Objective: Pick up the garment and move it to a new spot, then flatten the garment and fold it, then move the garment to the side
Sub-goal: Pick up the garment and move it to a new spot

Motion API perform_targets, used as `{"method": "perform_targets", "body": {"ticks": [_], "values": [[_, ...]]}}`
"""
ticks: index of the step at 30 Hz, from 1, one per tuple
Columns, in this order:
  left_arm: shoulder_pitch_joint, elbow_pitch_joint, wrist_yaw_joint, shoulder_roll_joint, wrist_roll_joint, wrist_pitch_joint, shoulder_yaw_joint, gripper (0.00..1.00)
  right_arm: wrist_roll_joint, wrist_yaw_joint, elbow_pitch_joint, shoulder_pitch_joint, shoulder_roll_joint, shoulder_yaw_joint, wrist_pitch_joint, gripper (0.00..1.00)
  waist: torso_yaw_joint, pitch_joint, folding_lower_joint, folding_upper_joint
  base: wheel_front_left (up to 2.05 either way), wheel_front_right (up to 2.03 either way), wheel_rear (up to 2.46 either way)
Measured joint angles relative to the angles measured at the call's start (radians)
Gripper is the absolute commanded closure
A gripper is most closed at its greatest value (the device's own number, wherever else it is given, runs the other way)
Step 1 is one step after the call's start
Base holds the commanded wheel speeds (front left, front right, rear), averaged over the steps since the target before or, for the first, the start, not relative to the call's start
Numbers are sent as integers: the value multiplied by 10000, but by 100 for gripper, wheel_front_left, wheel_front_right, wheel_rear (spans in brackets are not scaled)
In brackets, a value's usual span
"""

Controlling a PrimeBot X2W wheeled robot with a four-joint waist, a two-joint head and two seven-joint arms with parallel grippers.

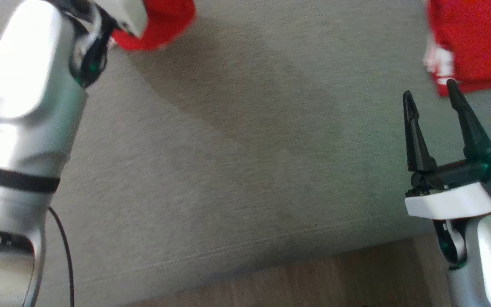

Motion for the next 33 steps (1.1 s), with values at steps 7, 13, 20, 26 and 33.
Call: {"method": "perform_targets", "body": {"ticks": [7, 13, 20, 26, 33], "values": [[877, -1787, -75, 813, 1003, 456, -2213, 100, 75, 0, -155, 95, 242, -259, -2, 0, -1514, -413, 0, 0, 0, 0, 0], [2009, -1743, -71, 1024, 2004, 483, -3774, 100, 75, 0, -364, 106, 288, -416, 0, 0, -2296, -200, 0, 0, 0, 0, 0], [3220, -125, 558, 504, 1925, -334, -4079, 100, 75, 0, -382, 97, 389, -203, 0, 0, -2315, 203, 0, 0, 0, 0, 0], [3598, 345, 1087, -407, 1183, -941, -3568, 0, 54, 0, -357, 160, 422, -134, 0, 0, -1862, -158, 0, 0, 0, 0, 0], [5587, -447, 2107, -606, 25, -1269, -2443, 0, 253, 0, -46, 1077, 443, -8, 0, 0, -1070, -1178, 0, 0, 0, 0, 0]]}}
